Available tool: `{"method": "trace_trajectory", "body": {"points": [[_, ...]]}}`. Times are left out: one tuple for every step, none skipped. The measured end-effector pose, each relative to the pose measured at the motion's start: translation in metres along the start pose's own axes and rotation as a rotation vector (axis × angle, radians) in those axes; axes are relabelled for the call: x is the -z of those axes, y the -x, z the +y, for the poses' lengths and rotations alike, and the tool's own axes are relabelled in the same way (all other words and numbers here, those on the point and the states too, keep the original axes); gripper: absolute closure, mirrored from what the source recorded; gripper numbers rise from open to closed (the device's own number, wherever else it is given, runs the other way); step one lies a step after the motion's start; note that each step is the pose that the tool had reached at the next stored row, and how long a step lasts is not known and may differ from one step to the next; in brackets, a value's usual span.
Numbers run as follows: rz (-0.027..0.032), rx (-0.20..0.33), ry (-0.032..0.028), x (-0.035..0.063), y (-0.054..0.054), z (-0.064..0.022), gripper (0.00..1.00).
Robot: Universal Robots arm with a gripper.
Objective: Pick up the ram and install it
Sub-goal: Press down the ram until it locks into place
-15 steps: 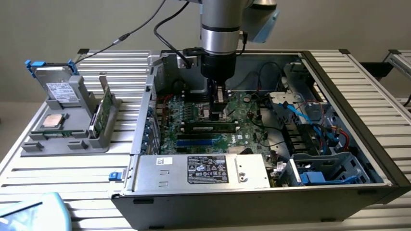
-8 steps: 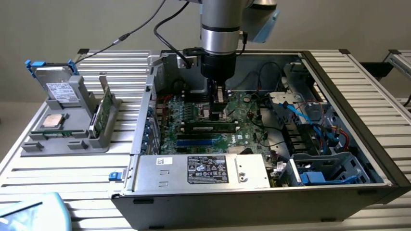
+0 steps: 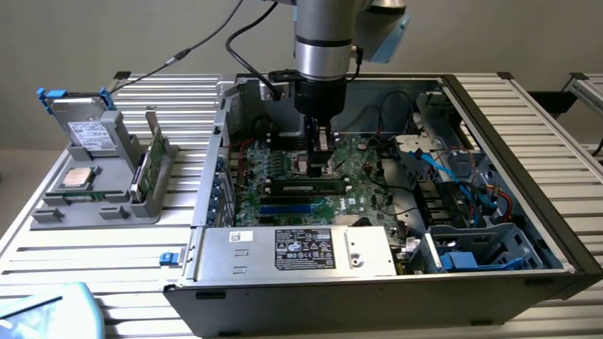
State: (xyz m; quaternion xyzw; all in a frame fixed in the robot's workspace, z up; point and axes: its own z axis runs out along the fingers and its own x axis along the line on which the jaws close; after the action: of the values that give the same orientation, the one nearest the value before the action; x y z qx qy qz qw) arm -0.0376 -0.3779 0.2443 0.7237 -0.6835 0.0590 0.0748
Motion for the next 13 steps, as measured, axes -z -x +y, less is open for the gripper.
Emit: {"method": "trace_trajectory", "body": {"points": [[0.0000, 0.000, 0.0001, 0.0001, 0.000, -0.0018, 0.90], [-0.0004, 0.000, 0.0001, 0.0001, 0.000, -0.0046, 0.90], [-0.0007, 0.000, 0.0000, 0.0001, -0.001, -0.0075, 0.90], [-0.0009, 0.000, -0.0001, 0.0002, -0.001, -0.0106, 0.90], [-0.0009, 0.000, 0.0000, 0.0002, -0.001, -0.0131, 0.90], [-0.0009, 0.000, -0.0001, 0.0002, -0.001, -0.0157, 0.90], [-0.0010, 0.000, 0.0000, 0.0003, -0.001, -0.0183, 0.90], [-0.0010, 0.000, -0.0001, 0.0003, -0.001, -0.0204, 0.90], [-0.0010, 0.000, 0.0000, 0.0003, -0.001, -0.0223, 0.90], [-0.0010, 0.000, 0.0000, 0.0003, -0.002, -0.0239, 0.90], [-0.0011, 0.000, -0.0002, 0.0003, -0.002, -0.0246, 0.90], [-0.0013, 0.000, -0.0004, 0.0002, -0.002, -0.0248, 0.90], [-0.0014, 0.000, -0.0005, -0.0009, -0.001, -0.0250, 0.90]]}}
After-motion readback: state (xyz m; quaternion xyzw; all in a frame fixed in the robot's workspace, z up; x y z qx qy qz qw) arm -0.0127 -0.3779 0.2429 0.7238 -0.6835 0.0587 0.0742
